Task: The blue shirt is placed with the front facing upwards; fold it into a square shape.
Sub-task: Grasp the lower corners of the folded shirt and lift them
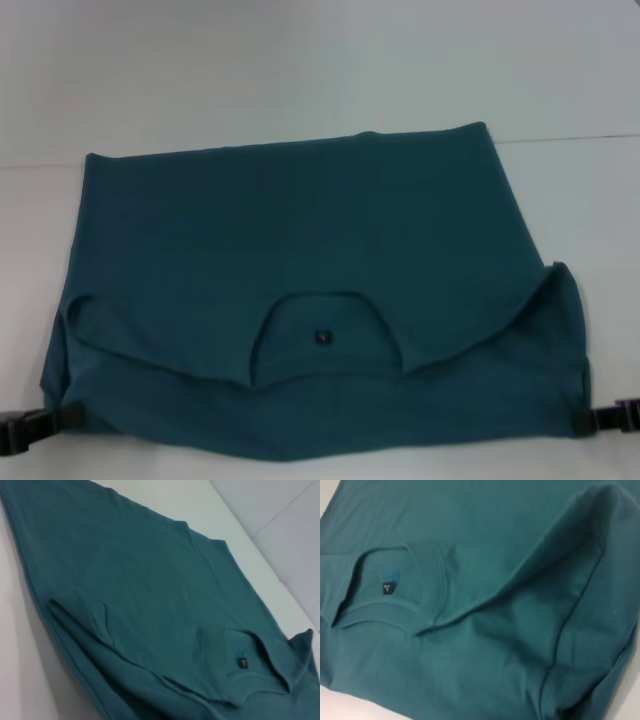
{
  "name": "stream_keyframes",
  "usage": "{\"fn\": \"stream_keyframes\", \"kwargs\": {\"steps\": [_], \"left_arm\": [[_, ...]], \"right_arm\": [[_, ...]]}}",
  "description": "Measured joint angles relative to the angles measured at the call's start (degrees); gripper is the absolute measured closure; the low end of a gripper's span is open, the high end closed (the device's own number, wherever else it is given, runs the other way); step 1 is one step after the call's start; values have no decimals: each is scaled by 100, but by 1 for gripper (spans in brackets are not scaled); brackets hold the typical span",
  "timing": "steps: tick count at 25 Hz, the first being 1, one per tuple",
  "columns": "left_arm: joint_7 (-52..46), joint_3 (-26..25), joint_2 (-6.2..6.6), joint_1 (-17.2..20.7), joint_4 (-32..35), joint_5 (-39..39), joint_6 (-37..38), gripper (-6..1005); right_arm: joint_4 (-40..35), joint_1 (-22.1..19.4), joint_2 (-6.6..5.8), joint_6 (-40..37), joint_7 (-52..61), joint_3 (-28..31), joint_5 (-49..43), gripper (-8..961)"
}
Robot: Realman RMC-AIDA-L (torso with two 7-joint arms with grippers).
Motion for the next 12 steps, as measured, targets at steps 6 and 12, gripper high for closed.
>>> {"fn": "stream_keyframes", "kwargs": {"steps": [6,12], "left_arm": [[15,-32,-52,157,118,0,309,966],[11,-112,-81,172,234,-32,388,966]], "right_arm": [[-13,-198,3,-267,-43,75,12,916],[-58,-87,-1,-528,-202,484,71,916]]}}
